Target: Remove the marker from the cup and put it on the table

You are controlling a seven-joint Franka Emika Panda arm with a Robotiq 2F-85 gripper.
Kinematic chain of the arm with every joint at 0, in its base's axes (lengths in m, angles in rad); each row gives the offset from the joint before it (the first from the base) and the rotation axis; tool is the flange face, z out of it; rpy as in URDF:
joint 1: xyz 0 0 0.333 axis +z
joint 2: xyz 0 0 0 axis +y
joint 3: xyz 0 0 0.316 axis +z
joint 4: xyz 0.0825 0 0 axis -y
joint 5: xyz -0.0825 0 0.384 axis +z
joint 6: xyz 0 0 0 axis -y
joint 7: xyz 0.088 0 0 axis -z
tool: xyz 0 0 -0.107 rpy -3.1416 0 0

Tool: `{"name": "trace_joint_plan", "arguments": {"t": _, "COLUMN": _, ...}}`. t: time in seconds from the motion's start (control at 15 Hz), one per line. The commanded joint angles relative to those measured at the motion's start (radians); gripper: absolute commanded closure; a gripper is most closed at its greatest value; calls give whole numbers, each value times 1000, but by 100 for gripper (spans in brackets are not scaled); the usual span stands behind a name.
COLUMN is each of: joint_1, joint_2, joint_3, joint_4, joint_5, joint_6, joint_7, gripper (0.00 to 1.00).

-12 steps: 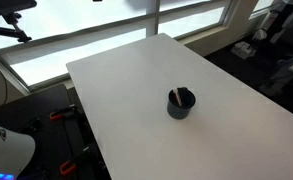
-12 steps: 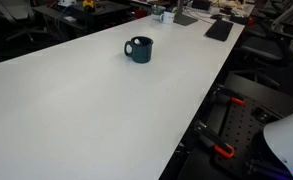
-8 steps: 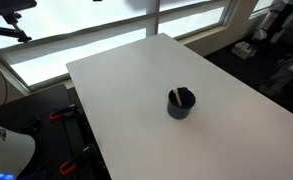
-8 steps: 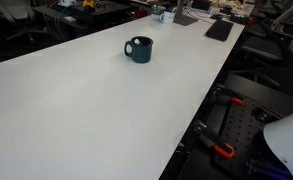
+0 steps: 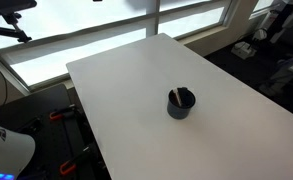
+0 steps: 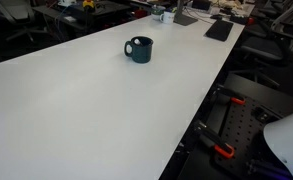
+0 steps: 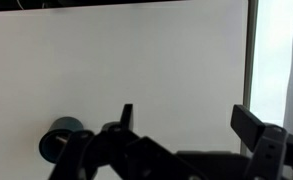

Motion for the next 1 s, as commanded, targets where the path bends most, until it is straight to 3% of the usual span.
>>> {"name": "trace_joint_plan", "arguments": {"t": 0.0, "joint_1": -10, "joint_2": 1, "joint_3": 8, "joint_4": 3, "joint_5": 4, "joint_6": -4, "joint_7": -4, "gripper": 0}}
{"name": "trace_joint_plan", "arguments": {"t": 0.27, "joint_1": -10, "joint_2": 1, "joint_3": 8, "joint_4": 3, "joint_5": 4, "joint_6": -4, "joint_7": -4, "gripper": 0}}
{"name": "trace_joint_plan", "arguments": {"t": 0.47, "joint_1": -37, "joint_2": 27, "joint_3": 4, "joint_4": 42, "joint_5": -88, "joint_6": -40, "joint_7": -14, "gripper": 0}}
{"name": "trace_joint_plan", "arguments": {"t": 0.93, "joint_1": -40, "joint_2": 137, "joint_3": -81, "joint_4": 152, "joint_5": -310, "joint_6": -54, "joint_7": -403, "gripper": 0}}
